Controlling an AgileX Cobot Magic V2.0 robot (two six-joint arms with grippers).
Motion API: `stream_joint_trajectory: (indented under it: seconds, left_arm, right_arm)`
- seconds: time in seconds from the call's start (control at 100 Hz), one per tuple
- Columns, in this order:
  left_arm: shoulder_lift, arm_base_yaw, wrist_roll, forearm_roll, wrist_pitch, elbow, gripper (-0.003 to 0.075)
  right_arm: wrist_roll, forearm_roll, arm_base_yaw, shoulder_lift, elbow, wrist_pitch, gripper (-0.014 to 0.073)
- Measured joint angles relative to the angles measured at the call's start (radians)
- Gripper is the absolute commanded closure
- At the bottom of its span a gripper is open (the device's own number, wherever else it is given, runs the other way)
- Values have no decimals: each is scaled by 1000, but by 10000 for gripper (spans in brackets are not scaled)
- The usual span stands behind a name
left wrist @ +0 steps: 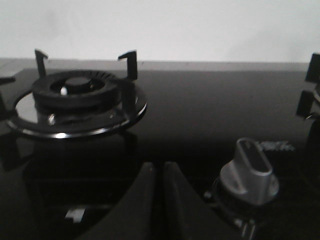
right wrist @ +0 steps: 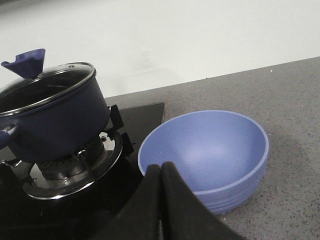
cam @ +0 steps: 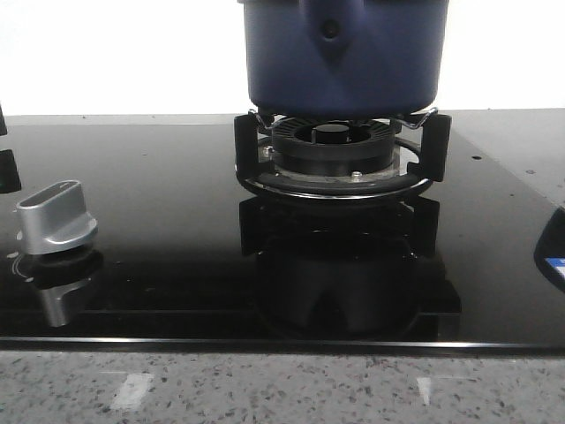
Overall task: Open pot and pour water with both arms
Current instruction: 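Release the lid knob and withdraw the left gripper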
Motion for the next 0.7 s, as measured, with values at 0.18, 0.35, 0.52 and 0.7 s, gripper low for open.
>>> stream_joint_trajectory:
  seconds: [0.18,0.35,0.52,0.7]
  left_arm:
    - [0,49,0,0,110,0,741]
    - [0,53,0,0,113,0,741]
    - [0,53,0,0,113,0,741]
    - [0,53,0,0,113,0,740]
  right_arm:
    - [0,0,0,0,0,0,668]
    - [0,0,0,0,0,0,668]
    - [0,0,0,0,0,0,668]
    - [0,0,0,0,0,0,668]
